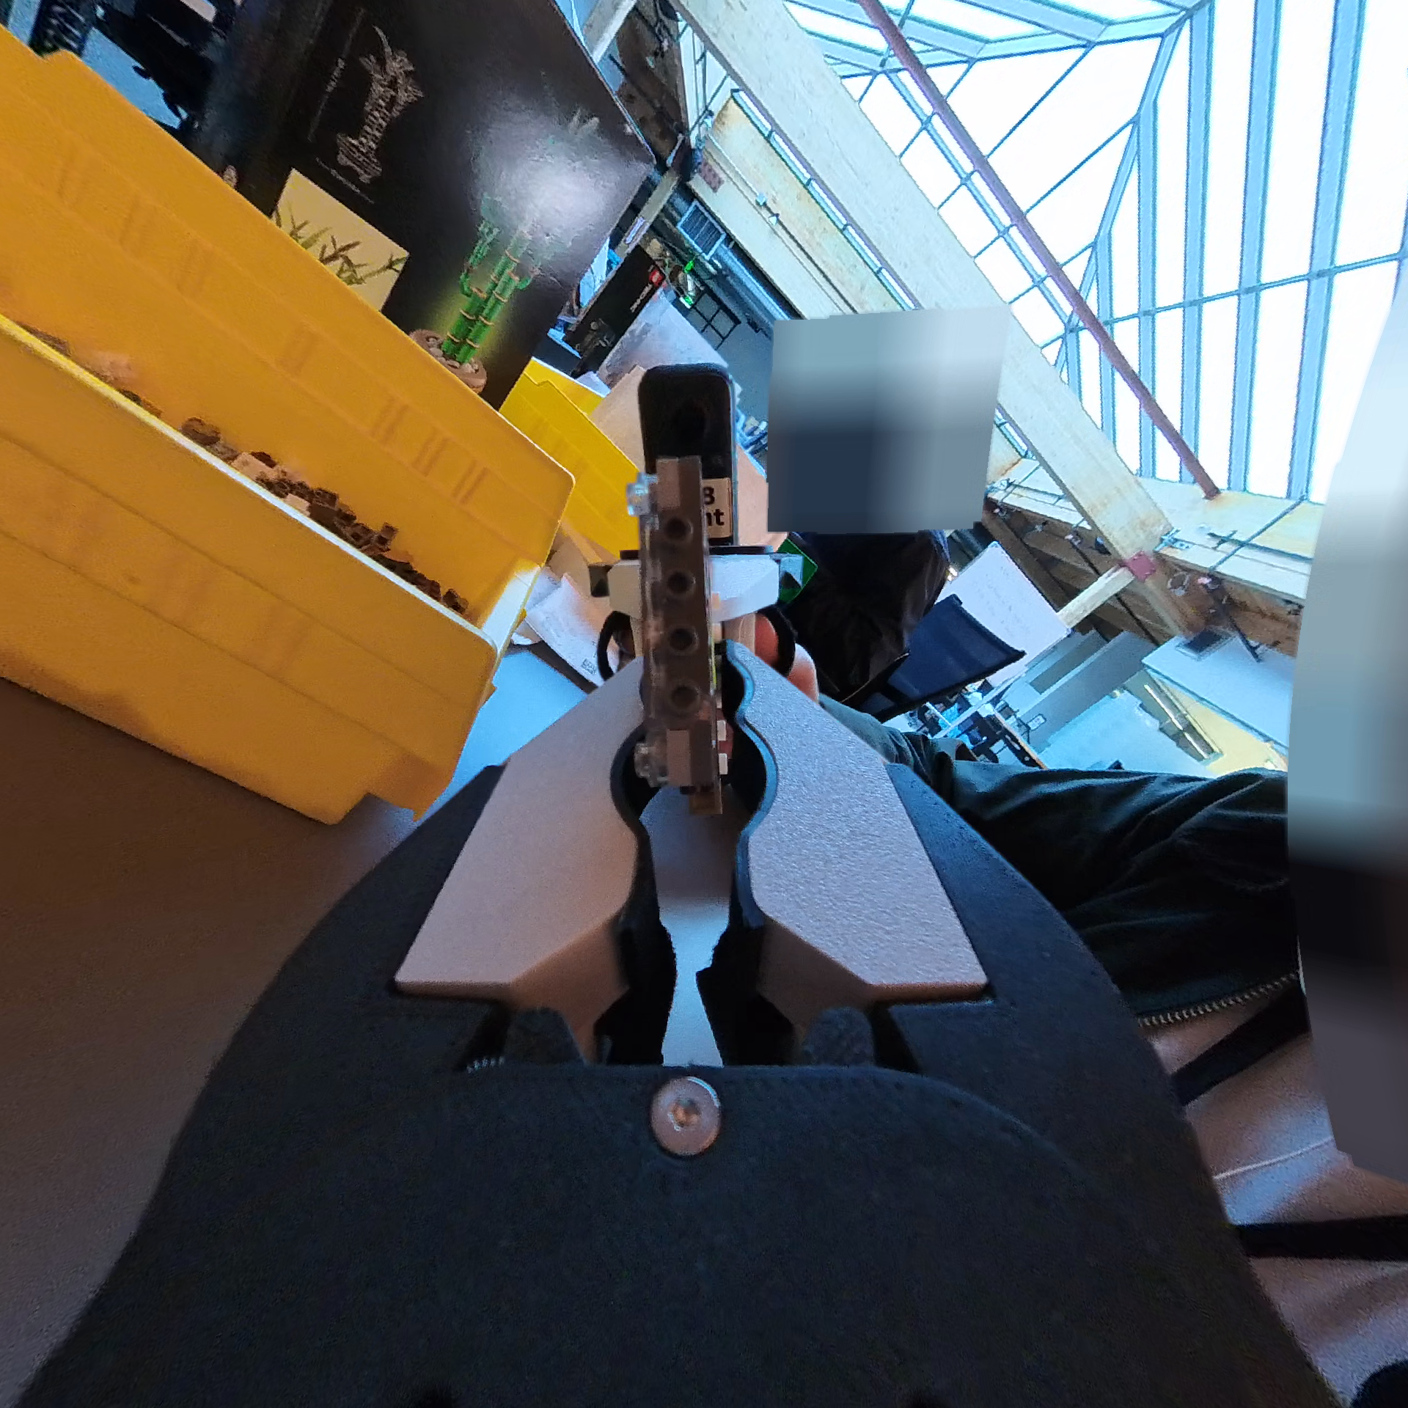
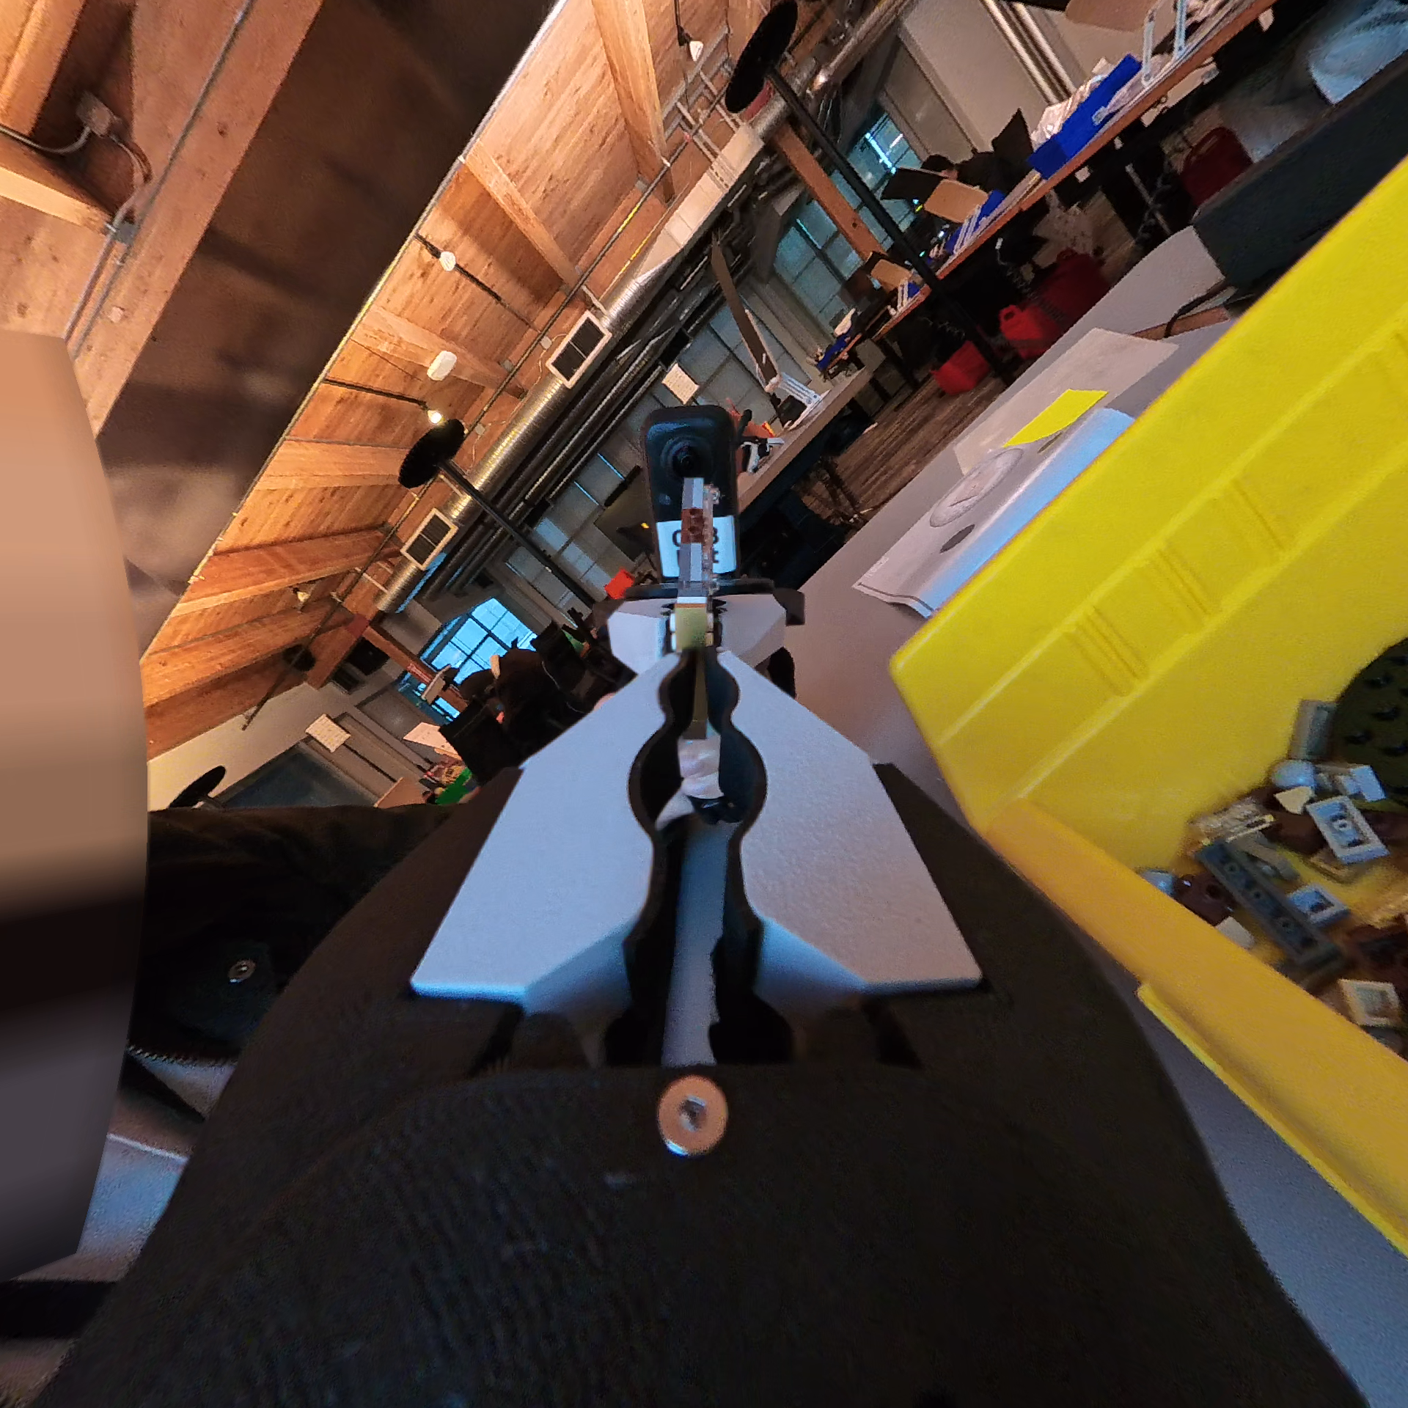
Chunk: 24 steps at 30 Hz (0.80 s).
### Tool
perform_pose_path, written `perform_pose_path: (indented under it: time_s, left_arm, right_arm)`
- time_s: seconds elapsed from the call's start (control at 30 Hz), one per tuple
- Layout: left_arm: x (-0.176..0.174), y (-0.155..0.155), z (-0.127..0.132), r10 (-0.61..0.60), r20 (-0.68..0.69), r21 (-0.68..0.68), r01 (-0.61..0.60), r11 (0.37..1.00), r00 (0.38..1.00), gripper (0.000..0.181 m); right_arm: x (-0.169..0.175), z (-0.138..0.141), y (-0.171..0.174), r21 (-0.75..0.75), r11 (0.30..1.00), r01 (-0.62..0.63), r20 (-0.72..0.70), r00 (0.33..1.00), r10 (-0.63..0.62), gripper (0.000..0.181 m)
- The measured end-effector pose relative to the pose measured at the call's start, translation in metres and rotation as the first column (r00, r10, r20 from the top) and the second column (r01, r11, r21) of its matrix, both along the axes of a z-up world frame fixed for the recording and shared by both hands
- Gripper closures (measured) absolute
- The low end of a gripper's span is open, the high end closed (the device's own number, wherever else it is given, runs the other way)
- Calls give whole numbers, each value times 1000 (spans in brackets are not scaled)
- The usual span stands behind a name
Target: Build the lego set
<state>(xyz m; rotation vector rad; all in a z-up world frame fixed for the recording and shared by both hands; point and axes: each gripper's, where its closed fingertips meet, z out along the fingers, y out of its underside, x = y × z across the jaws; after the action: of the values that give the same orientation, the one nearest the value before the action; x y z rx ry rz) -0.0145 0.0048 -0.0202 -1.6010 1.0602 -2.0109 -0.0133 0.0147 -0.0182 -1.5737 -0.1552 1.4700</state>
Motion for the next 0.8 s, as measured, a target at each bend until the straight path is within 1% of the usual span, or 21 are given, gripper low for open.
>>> perform_pose_path:
  time_s: [0.1,0.23,0.27,0.37,0.43,0.63,0.8]
  left_arm:
    - [0,-1,2,1,0,22,-1,1000,1000,172]
    - [0,1,-1,14,-15,27,-13,1000,1000,172]
    - [0,1,-1,13,-15,21,-12,1000,1000,172]
    - [2,-1,-3,5,-21,20,-4,1000,1000,172]
    - [2,-2,-4,4,-24,32,-4,999,1000,172]
    - [3,-3,-1,7,-22,45,-6,999,1000,172]
    - [-1,-2,9,32,11,45,-33,998,999,173]
  right_arm:
    - [0,1,-1,6,1000,-1,0,1000,1,178]
    - [1,1,2,-9,1000,10,-11,1000,-10,159]
    - [1,2,1,-8,1000,8,-18,1000,-8,159]
    - [-2,-3,3,-6,1000,15,18,1000,-15,162]
    - [-3,0,1,13,1000,12,9,1000,-12,176]
    - [-3,2,0,16,1000,-8,28,1000,8,176]
    - [-6,10,-2,58,998,28,48,998,-31,177]
